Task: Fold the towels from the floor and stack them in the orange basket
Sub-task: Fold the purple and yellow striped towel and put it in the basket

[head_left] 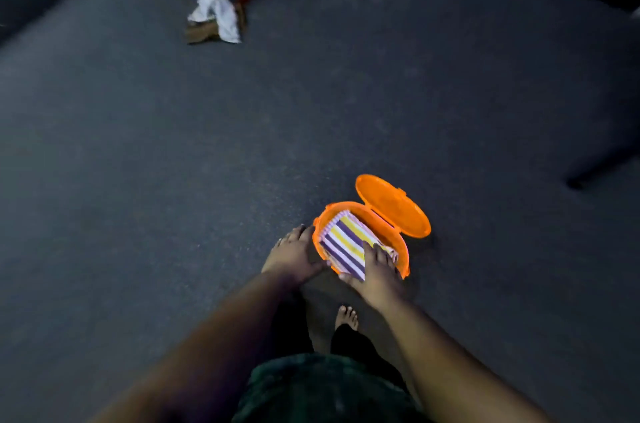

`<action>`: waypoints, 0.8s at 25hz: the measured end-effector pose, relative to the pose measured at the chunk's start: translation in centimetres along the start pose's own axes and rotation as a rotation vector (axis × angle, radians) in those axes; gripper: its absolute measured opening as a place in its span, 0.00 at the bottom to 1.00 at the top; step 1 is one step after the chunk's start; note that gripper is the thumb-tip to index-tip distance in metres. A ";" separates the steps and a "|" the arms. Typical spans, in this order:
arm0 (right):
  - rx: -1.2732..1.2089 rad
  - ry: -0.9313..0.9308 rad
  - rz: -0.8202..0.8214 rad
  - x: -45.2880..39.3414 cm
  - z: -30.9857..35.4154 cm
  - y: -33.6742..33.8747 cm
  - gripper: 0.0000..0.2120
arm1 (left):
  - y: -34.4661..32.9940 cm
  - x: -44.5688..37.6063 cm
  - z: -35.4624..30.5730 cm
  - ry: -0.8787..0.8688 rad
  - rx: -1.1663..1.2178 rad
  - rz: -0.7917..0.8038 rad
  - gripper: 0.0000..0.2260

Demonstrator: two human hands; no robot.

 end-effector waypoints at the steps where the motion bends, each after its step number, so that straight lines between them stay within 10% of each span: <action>1: 0.064 0.062 0.014 1.0 1.8 1.0 0.53 | 0.6 2.4 1.2 0.022 0.017 -0.022 0.46; 12: 0.344 0.470 0.052 3.2 22.3 0.0 0.47 | 3.8 16.4 18.0 0.286 0.208 -0.268 0.45; 20: 0.408 0.693 0.114 6.9 44.4 -13.4 0.47 | 5.6 28.2 40.0 0.465 0.371 -0.425 0.45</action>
Point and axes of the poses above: each hand's wrist, its own x-axis away from the middle knuckle, its own y-axis out of the back of the hand, z = x × y, the point moved 3 cm from there along -x, towards the middle knuckle, and after that the axes turned 12 degrees about y, right-handed, at the moved point
